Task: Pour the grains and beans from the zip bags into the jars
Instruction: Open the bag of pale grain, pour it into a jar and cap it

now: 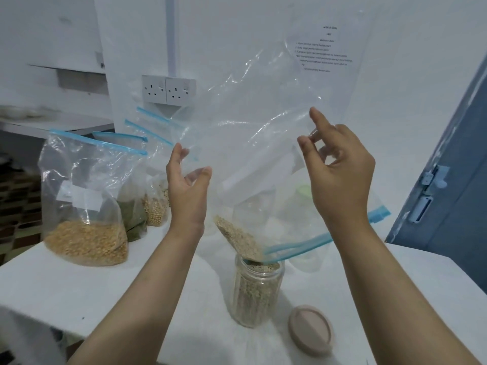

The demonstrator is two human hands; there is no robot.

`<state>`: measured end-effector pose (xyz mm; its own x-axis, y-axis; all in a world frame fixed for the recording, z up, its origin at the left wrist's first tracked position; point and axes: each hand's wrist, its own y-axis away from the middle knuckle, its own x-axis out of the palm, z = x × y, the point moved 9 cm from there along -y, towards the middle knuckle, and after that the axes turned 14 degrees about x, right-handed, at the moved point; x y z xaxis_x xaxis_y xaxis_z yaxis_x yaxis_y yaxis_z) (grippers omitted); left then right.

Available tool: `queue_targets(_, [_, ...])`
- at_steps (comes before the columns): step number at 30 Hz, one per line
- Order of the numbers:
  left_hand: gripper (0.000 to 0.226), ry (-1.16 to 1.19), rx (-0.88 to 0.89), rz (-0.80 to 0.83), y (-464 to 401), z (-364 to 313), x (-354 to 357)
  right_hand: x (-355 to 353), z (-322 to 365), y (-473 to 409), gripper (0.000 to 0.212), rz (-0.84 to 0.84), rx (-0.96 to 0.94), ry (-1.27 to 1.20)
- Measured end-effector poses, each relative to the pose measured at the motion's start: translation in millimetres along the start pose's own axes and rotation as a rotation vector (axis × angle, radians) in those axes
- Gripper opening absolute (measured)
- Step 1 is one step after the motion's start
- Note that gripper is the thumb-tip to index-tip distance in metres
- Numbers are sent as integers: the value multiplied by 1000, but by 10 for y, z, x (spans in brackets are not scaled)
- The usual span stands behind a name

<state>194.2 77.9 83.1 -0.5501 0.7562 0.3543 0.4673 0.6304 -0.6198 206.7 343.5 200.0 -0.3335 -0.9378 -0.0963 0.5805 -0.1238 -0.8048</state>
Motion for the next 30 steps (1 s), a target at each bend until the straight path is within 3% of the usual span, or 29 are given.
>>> queue_targets(16, [68, 0, 35, 23, -12, -14, 76, -23, -22, -39, 32, 80, 101, 29])
queue_targets(22, [67, -9, 50, 27, -12, -26, 77, 4, -34, 0, 42, 171, 120, 165])
queue_targets(30, [68, -20, 78, 24, -49, -64, 89, -51, -49, 26, 41, 115, 132, 105])
